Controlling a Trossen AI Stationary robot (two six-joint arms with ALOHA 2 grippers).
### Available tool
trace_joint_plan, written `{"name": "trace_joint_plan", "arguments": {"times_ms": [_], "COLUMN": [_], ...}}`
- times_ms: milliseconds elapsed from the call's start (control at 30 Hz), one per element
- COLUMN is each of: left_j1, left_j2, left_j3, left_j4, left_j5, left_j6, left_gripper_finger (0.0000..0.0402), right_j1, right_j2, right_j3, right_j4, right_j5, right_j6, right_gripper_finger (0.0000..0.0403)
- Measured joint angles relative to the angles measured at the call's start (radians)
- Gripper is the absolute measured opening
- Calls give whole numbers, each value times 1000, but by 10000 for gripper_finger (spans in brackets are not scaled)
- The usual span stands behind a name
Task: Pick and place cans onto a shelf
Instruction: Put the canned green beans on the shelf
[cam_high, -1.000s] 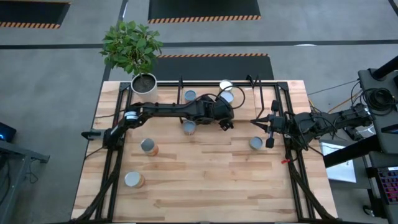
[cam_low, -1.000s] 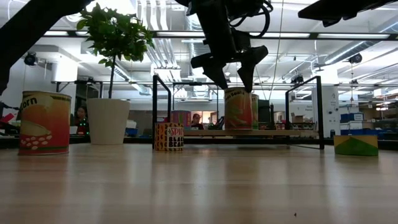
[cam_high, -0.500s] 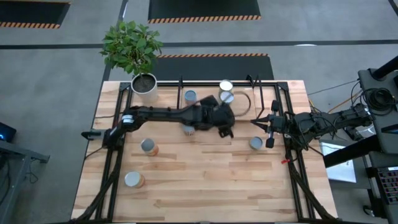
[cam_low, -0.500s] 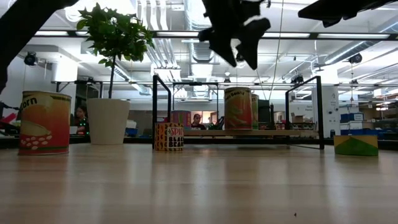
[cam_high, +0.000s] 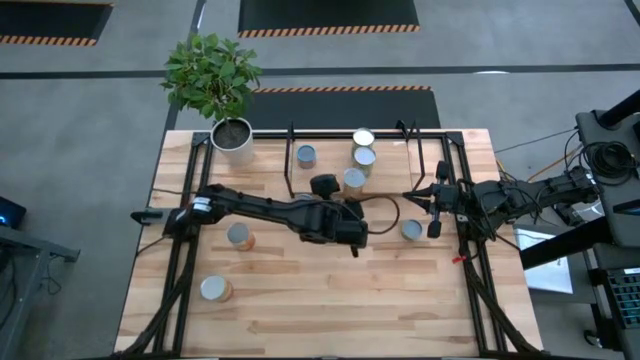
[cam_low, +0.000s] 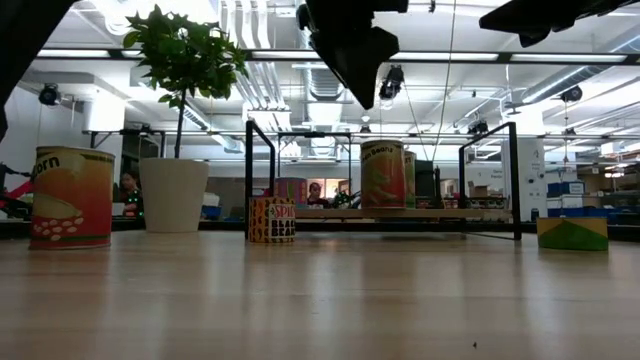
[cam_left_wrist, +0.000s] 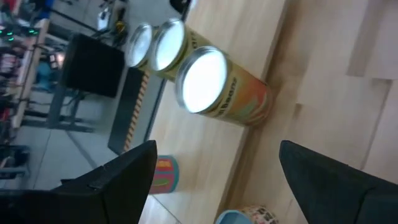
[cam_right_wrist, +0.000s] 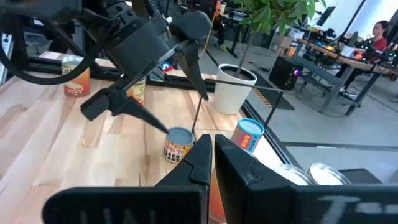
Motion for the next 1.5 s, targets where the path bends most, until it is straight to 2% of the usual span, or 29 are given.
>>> {"name": "trace_joint_plan", "arguments": {"times_ms": [133, 300, 400, 567, 667, 767, 900, 1033, 1133, 1233, 1500], "left_j1": [-8, -28, -44, -59, -56, -41, -12, 18, 41, 66, 107], "left_j2": [-15, -84, -183, -347, -427, -472, -500, -503, -503, -503, -503], "left_j3": [-61, -271, -434, -715, -854, -959, -1033, -1050, -1051, -1051, -1053], "left_j4": [40, 179, 389, 820, 1042, 1190, 1319, 1323, 1328, 1326, 1327], "left_j5": [-15, 20, 110, 327, 303, 255, 244, 244, 244, 245, 272], "left_j6": [10, 48, 109, 273, 323, 335, 354, 365, 372, 370, 331], "left_gripper_finger": [319, 319, 319, 319, 319, 320, 319, 308, 279, 229, 30], "right_j1": [0, 0, 0, -1, -1, -1, -1, -6, -14, -30, -61], "right_j2": [10, 27, 35, 61, 88, 129, 199, 265, 298, 315, 268], "right_j3": [0, 0, 0, 0, 1, 18, 54, 86, 118, 138, 141], "right_j4": [0, 0, 6, 71, 105, 125, 128, 123, 90, 64, -39], "right_j5": [0, 0, 0, 0, 1, 15, 69, 78, 78, 79, 80], "right_j6": [5, 4, -1, -10, -10, -2, 11, 3, -6, -30, -53], "right_gripper_finger": [9, 9, 9, 9, 9, 9, 9, 9, 9, 9, 9]}}
